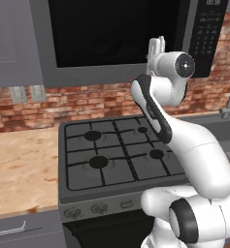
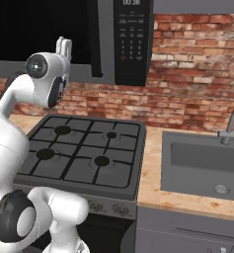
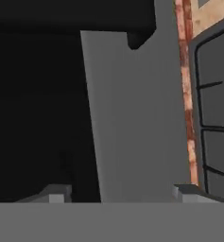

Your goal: Remove the pear from the bowl and place it on the small plate. Then place the bowl with only the fish in the microwave, close the door, and press the start button to microwave the fish.

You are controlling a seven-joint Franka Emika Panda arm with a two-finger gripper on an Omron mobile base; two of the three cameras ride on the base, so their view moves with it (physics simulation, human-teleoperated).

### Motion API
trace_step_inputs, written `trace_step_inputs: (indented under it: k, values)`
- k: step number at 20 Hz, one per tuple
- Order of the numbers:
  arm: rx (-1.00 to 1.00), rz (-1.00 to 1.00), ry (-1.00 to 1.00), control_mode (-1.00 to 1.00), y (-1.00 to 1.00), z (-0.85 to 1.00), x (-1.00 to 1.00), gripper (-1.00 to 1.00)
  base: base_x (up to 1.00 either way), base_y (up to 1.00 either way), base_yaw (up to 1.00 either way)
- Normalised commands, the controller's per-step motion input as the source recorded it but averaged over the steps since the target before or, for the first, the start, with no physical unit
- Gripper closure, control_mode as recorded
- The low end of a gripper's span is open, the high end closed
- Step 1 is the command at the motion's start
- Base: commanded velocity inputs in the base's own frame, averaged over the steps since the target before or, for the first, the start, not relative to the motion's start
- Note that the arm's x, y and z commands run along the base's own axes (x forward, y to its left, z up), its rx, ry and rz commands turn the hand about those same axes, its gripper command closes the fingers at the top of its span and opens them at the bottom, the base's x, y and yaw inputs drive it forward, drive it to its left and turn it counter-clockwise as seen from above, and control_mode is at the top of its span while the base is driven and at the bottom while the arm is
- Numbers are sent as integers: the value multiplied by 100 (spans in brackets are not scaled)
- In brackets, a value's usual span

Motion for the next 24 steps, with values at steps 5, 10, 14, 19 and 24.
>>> trace_step_inputs:
  k: [5, 10, 14, 19, 24]
  values:
    - [0, 12, 24, -100, 0, -25, 64, -100, 0, 0, 0]
    - [0, 3, 6, -100, -1, -33, 9, -100, 0, 0, 0]
    - [0, -2, -18, -100, -20, -6, -86, -100, 0, 0, 0]
    - [3, -1, -12, -100, -37, 11, -100, -100, 0, 0, 0]
    - [11, -3, -7, -100, -81, -6, -100, -100, 0, 0, 0]
